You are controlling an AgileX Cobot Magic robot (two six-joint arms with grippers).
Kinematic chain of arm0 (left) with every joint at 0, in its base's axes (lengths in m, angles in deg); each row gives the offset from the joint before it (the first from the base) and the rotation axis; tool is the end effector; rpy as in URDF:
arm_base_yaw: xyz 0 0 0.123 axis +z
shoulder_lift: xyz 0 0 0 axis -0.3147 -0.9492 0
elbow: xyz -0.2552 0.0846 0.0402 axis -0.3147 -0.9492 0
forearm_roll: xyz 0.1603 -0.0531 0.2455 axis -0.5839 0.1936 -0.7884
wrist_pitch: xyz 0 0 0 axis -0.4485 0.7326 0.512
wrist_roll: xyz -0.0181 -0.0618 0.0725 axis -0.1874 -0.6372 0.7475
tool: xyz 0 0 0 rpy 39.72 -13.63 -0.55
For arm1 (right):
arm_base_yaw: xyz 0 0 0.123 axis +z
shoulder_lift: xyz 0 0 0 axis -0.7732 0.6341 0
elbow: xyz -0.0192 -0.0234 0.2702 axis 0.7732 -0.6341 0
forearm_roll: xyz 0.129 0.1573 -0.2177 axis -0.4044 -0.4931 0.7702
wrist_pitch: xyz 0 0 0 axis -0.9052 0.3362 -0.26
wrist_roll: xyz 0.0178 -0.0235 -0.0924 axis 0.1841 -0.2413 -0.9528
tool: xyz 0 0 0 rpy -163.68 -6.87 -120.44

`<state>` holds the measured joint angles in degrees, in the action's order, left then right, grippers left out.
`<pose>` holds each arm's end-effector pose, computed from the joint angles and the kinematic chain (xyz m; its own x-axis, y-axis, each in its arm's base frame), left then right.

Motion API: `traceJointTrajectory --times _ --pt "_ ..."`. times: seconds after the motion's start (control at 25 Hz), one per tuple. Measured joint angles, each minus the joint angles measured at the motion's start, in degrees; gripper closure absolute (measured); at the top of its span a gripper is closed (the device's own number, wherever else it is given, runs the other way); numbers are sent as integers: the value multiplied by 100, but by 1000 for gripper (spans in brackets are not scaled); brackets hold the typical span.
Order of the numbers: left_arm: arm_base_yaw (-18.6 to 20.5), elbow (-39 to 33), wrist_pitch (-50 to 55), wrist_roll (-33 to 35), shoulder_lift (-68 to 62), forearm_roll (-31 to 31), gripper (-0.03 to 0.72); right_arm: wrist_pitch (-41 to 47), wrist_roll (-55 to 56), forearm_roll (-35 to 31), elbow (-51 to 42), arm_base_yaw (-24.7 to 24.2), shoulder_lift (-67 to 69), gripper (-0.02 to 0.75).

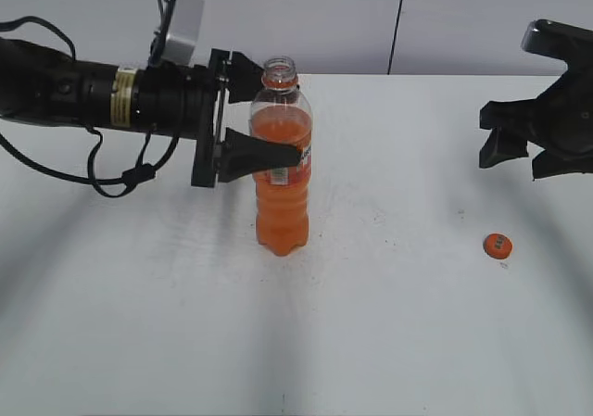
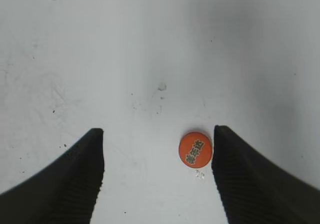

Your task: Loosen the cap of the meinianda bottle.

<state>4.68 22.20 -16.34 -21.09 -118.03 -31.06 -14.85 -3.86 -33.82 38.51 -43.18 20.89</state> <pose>0.3834 -0.1864 0.1276 0.1217 0.2203 -0.9678 0.9910 0.0285 0.1311 0.3659 0.0567 0.1535 -0.9062 0.0956 -0.4119 0.0259 0.9848 0.1715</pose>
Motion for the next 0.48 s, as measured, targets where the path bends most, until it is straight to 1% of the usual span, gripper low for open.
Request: traceJointTrajectory --times 0.32,0.48 --pt "0 -6 0 -289 916 -23 97 768 0 -13 432 0 -128 234" --pt "0 -6 0 -693 1510 -21 98 1109 0 -19 552 0 -299 234"
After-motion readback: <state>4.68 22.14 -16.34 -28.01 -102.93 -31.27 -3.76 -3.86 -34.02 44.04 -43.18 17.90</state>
